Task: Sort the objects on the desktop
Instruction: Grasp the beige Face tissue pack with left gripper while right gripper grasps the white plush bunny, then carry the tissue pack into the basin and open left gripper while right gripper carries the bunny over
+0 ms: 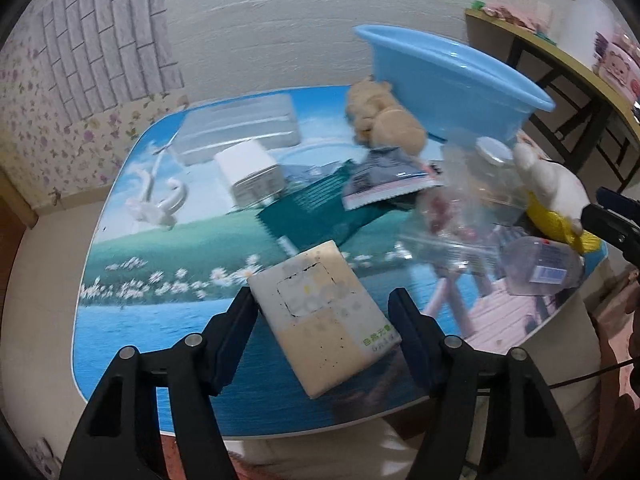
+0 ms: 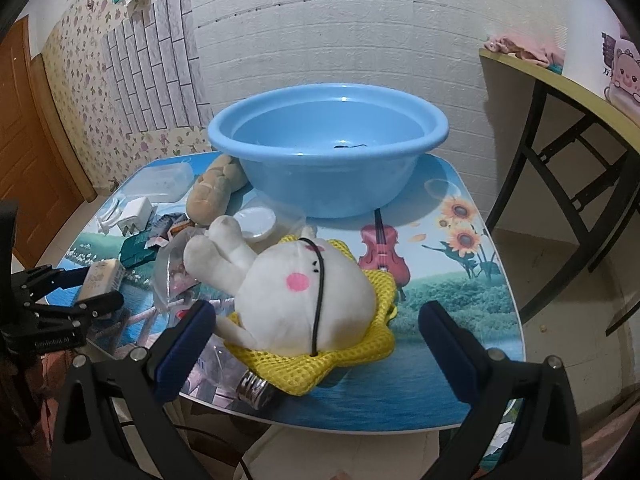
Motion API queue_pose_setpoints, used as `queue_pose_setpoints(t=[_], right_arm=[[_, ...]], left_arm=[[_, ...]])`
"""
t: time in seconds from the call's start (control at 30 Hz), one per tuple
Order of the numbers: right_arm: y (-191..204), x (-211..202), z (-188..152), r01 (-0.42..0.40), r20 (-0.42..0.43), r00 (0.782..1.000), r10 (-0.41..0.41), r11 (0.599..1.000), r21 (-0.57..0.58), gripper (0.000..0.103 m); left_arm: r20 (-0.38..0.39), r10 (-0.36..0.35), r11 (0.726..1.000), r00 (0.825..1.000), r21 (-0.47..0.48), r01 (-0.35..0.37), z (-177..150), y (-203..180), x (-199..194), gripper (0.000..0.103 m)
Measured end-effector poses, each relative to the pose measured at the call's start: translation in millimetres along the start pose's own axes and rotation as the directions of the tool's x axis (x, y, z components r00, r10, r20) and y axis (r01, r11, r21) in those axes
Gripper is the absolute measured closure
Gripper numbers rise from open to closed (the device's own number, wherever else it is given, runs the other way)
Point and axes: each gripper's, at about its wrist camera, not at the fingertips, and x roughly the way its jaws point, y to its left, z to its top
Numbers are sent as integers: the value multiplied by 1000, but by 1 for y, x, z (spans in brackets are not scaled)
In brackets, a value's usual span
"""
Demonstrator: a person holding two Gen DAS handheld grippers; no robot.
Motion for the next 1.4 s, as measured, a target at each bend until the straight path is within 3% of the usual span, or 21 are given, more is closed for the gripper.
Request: queue_pose_setpoints(t=[0.17, 0.47, 0.7, 0.8, 0.83, 0.9, 0.93, 0.97, 1.17, 1.4], right_arm=[[0, 12, 1, 28, -28, 999, -29, 999, -20, 0], [-4, 33, 1, 45, -60, 997, -46, 999, -13, 0], [-6, 33, -1, 31, -70, 997, -32, 999, -7, 0], [-6, 34, -1, 12, -73, 997, -12, 1000, -4, 6], [-6, 34, -1, 5, -76, 997, -5, 1000, -5, 11], [-5, 32, -1, 6, -71, 997, -7, 1000, -9, 15], [-5, 31, -1, 8, -66, 998, -9, 1000, -11, 17], [-6, 29, -1, 5, -61, 998, -6, 1000, -9, 20], [-16, 20, 0, -5, -38, 999, 6, 999, 39, 29], [-25, -1, 7, -20, 18, 1000, 19, 997, 70, 31]], left_arm=[[-6, 8, 1000, 1000, -18, -8, -2, 8, -1, 24], [-27, 50, 999, 998, -1, -50, -7, 16, -1, 15], [-24, 55, 998, 998, -22, -55, -8, 28, -4, 14], [-17, 39, 999, 999, -3, -39, -8, 22, -1, 14], [-20, 42, 999, 999, 0, -42, -8, 21, 0, 16], [-14, 21, 1000, 1000, 11, -21, -7, 18, 0, 29], [-9, 21, 1000, 1000, 15, -21, -6, 17, -1, 44], [-3, 30, 999, 1000, 20, -30, -5, 16, -2, 48], [25, 33, 999, 999, 6, -33, -2, 18, -10, 49], [88, 2, 1000, 996, -22, 0, 16, 19, -31, 49]])
